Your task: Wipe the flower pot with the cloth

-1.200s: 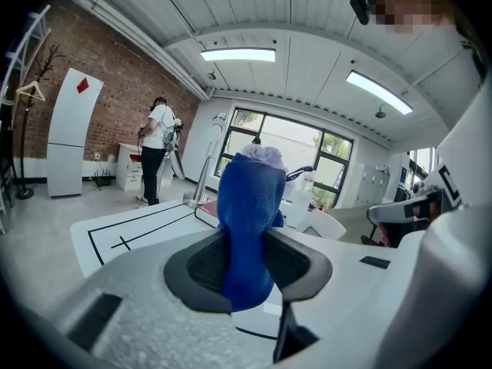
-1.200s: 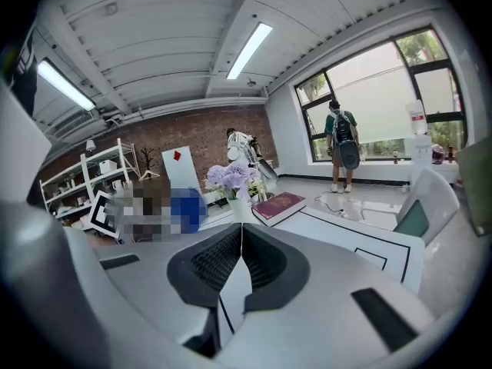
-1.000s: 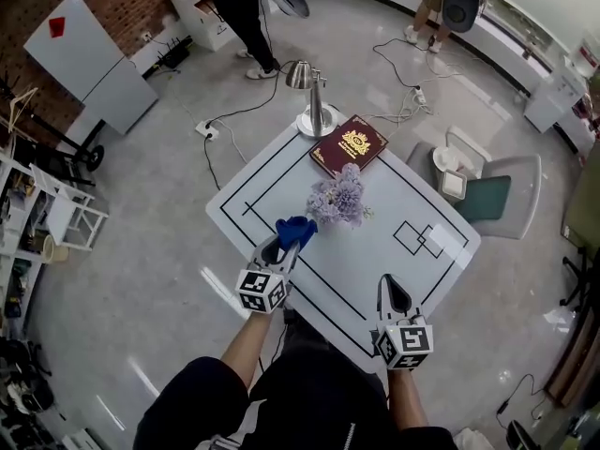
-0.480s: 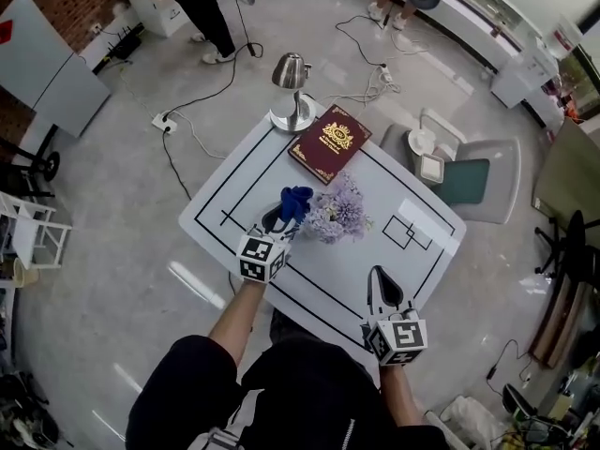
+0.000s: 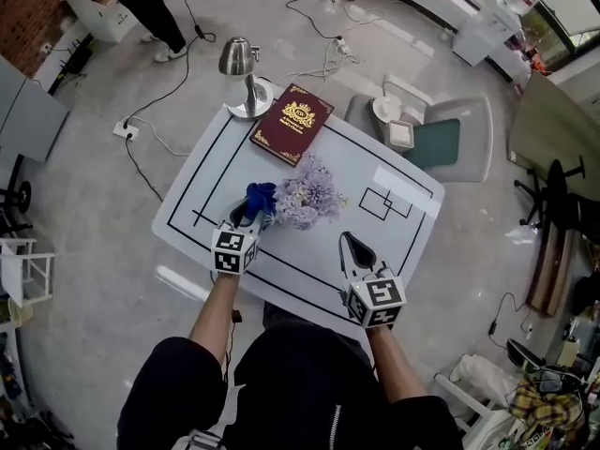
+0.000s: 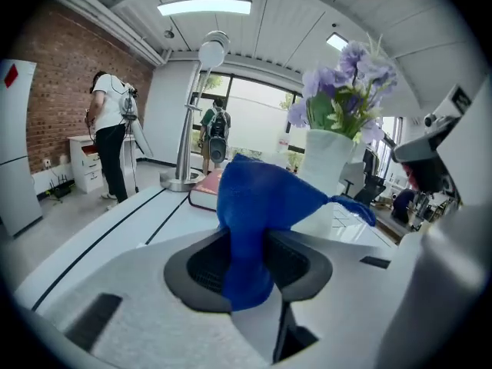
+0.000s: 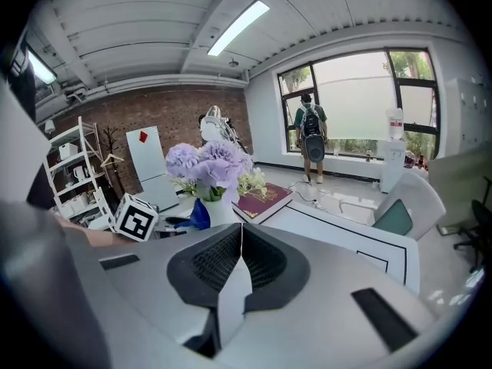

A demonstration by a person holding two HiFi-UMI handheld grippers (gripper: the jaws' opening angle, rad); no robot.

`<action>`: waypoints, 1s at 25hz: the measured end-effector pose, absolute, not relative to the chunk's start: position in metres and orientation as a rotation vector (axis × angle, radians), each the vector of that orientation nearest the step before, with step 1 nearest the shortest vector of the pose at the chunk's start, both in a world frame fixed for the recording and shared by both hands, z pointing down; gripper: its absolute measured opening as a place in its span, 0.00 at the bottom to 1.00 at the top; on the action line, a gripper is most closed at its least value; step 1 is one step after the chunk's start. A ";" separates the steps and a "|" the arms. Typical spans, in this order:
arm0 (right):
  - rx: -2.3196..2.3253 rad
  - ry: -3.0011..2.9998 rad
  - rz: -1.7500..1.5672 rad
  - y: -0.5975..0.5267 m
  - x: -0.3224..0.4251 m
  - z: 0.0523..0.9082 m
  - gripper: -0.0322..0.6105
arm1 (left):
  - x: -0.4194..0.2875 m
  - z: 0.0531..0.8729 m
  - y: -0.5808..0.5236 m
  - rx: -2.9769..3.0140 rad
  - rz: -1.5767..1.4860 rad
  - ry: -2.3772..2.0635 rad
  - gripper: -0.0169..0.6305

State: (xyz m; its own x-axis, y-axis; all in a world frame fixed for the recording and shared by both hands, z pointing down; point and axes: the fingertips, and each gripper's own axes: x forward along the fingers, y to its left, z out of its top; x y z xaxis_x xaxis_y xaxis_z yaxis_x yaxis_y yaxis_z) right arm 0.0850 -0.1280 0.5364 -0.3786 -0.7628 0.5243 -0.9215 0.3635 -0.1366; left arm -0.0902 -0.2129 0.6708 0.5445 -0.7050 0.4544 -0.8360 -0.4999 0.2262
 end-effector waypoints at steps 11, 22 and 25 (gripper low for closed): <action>1.313 -2.192 0.641 -0.151 0.052 0.602 0.06 | -0.077 0.646 -0.225 2.392 0.289 -1.259 0.22; 1.233 -2.213 0.652 -0.131 0.056 0.608 0.06 | -0.093 0.691 -0.182 2.228 0.332 -1.313 0.22; 1.236 -2.228 0.654 -0.131 0.061 0.604 0.06 | -0.082 0.659 -0.160 2.303 0.251 -1.356 0.22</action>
